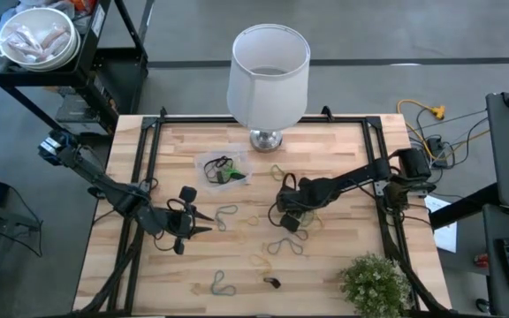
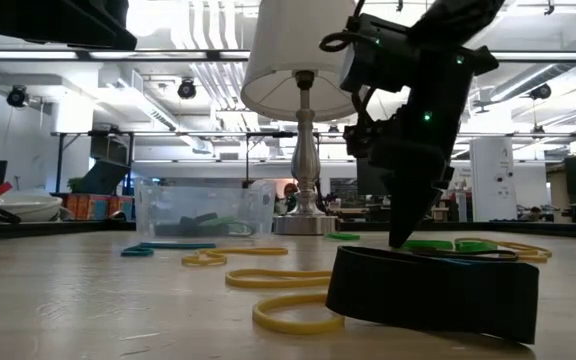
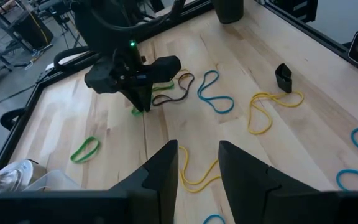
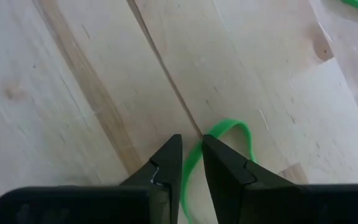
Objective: Pick and place rubber bands into bin
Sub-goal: Put the green rubber band into the transparent bin
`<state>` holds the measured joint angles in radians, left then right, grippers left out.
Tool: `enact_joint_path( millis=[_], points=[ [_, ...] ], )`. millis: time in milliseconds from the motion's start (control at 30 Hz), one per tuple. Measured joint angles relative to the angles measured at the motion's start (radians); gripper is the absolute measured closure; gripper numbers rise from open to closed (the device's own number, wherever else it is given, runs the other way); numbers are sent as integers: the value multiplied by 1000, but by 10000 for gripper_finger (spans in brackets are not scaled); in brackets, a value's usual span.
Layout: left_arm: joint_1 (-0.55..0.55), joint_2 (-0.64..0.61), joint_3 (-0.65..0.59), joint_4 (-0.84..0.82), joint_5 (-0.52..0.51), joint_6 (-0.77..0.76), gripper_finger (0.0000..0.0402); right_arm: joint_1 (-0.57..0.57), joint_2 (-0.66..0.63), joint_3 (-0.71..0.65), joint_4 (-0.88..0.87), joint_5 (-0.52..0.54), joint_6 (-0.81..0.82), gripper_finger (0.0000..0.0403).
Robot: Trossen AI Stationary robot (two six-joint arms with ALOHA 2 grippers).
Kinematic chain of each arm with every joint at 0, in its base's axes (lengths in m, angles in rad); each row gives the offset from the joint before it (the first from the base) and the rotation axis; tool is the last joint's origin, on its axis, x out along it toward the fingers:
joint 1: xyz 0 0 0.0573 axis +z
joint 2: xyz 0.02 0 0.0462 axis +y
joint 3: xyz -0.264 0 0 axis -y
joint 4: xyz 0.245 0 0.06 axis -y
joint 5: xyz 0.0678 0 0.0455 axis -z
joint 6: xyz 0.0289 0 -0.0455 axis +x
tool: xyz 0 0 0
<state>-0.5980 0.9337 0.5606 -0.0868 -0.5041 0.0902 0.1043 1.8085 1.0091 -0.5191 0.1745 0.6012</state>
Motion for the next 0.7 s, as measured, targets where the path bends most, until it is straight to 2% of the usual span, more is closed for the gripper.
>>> enact_joint_path(
  millis=[700],
  points=[
    [0,0,0,0,0,-1,301,13,1,29,-76,-22,49,344]
  ],
)
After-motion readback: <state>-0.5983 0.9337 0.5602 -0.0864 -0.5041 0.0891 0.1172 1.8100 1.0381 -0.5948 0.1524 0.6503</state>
